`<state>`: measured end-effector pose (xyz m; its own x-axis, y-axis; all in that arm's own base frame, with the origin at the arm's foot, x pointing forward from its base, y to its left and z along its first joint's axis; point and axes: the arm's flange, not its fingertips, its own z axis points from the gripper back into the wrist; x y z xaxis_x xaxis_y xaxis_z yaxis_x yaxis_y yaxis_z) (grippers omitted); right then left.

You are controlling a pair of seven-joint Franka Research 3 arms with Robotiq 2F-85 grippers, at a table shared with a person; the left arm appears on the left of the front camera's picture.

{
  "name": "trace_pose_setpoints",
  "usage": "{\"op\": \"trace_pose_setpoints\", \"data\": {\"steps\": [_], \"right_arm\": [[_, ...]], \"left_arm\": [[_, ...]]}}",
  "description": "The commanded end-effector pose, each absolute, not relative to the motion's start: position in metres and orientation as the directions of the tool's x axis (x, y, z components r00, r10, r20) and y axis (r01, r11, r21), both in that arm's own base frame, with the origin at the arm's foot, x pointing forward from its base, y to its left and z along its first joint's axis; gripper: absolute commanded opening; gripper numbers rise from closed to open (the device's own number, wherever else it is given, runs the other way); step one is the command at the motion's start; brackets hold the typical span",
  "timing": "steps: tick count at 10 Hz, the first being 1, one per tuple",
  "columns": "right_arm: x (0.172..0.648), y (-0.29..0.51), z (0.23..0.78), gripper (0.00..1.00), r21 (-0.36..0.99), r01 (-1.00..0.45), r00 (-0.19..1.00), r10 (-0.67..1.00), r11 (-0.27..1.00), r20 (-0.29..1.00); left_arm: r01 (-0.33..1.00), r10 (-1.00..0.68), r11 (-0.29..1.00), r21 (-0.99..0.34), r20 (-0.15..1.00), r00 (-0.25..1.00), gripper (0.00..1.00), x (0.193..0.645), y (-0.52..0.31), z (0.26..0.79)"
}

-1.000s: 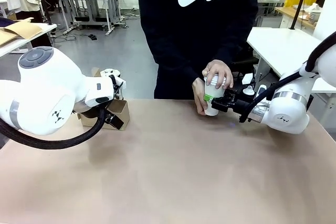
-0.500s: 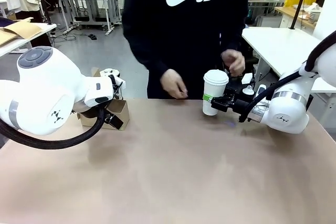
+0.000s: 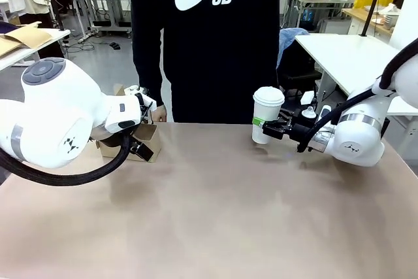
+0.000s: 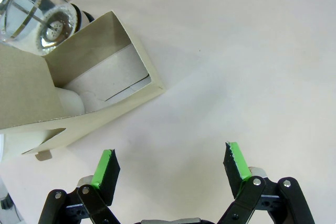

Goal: Pour a drink into a cup and package it in a carrier.
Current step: When a person places the Paper Cup Lid on the 600 ml Paper Cup , lift the 600 ml Paper Cup.

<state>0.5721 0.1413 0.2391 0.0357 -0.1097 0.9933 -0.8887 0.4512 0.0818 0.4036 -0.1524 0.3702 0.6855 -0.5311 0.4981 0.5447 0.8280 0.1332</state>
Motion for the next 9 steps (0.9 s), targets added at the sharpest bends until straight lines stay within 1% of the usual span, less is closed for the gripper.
{"op": "trace_pose_setpoints", "data": {"steps": [1, 9], "right_arm": [[0.574, 0.1436, 0.2449, 0.81, 0.075, -0.889, 0.025, -0.116, 0.452, 0.993], [0.5721, 0.1413, 0.2391, 0.81, 0.082, -0.889, 0.036, -0.11, 0.451, 0.993]], "left_arm": [[0.544, -0.53, 0.828, 0.131, 0.499, 0.686, 1.0, 0.4035, -0.152, 0.3704], [0.544, -0.53, 0.828, 0.131, 0.499, 0.686, 1.0, 0.4035, -0.152, 0.3704]]}}
